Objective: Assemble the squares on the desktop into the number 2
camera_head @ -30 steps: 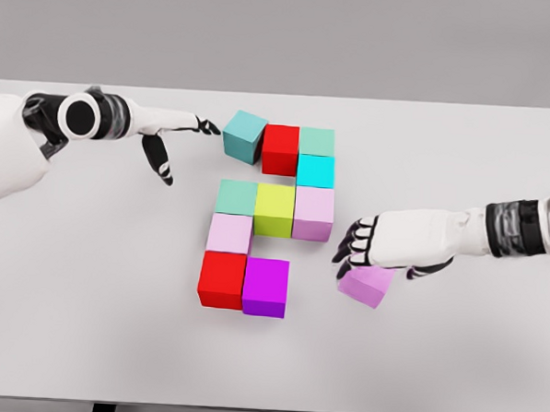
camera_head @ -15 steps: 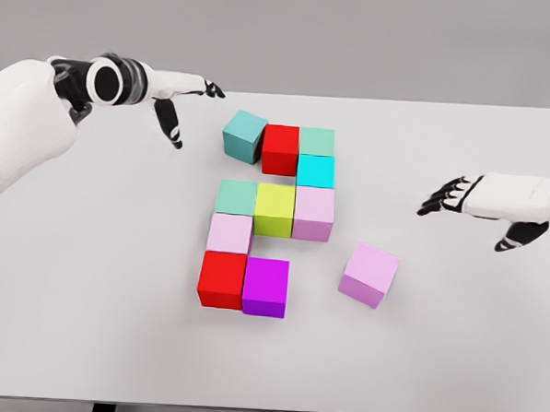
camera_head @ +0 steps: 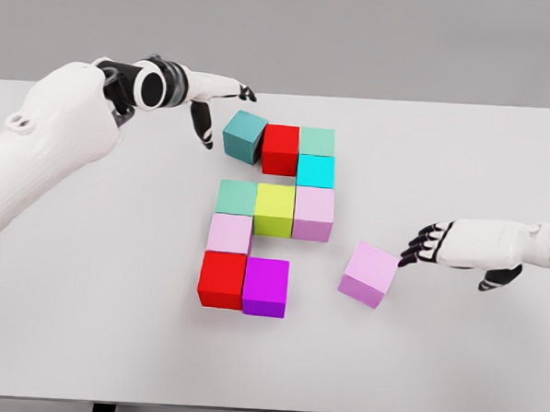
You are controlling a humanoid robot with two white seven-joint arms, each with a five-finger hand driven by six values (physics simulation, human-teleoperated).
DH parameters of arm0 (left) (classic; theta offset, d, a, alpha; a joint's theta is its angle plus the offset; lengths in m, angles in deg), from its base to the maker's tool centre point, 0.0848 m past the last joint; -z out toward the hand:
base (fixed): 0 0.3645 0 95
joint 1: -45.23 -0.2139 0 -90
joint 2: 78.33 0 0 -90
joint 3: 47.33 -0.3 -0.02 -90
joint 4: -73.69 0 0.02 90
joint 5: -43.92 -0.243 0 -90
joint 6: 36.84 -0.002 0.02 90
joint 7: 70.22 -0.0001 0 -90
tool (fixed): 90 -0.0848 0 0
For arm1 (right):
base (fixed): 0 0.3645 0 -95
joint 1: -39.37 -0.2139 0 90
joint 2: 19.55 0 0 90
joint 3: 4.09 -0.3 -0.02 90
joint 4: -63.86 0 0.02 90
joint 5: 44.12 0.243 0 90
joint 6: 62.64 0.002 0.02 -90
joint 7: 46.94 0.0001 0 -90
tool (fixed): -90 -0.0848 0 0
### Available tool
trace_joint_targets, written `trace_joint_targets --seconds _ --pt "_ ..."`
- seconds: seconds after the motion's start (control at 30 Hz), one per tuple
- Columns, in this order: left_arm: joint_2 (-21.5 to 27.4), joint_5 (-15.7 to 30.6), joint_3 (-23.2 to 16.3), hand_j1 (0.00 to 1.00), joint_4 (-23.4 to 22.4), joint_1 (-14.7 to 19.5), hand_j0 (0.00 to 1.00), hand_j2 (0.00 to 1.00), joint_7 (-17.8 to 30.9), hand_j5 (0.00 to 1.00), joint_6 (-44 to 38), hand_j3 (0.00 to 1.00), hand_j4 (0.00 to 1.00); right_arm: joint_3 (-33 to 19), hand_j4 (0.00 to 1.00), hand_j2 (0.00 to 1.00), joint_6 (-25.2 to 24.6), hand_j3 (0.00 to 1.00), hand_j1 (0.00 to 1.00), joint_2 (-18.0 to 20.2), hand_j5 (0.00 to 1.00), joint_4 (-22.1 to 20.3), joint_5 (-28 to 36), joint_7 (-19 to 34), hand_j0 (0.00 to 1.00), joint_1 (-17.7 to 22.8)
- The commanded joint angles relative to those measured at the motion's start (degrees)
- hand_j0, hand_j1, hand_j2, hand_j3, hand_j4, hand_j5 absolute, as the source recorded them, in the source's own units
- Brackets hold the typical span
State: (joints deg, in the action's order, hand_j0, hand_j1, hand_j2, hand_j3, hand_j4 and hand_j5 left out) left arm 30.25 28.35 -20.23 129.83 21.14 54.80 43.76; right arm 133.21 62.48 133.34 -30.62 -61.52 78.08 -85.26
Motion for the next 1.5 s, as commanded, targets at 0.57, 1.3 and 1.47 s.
trace_joint_targets --seconds 0.57,1.3,1.47 --pt "-2.24 -0.08 -0.11 0.87 -2.35 -0.53 0.87 0.87 -0.02 0.87 0.17 0.87 0.87 3.24 1.0 1.0 -0.12 1.0 1.0 -2.07 1.0 -6.24 -0.53 -0.02 1.0 -0.18" --pt "-0.92 7.83 -0.02 0.87 -1.38 -0.62 0.87 0.87 -0.02 0.87 -5.46 0.87 0.87 0.78 1.0 1.0 -0.12 1.0 1.0 -8.49 1.0 2.19 -3.16 -0.02 1.0 -2.29" --pt "-0.83 7.92 0.07 0.88 -1.38 -0.53 0.88 0.88 -0.02 0.88 -6.69 0.88 0.88 2.71 1.0 1.0 -0.12 1.0 1.0 -8.75 1.0 -0.79 -3.69 -0.02 1.0 -2.29"
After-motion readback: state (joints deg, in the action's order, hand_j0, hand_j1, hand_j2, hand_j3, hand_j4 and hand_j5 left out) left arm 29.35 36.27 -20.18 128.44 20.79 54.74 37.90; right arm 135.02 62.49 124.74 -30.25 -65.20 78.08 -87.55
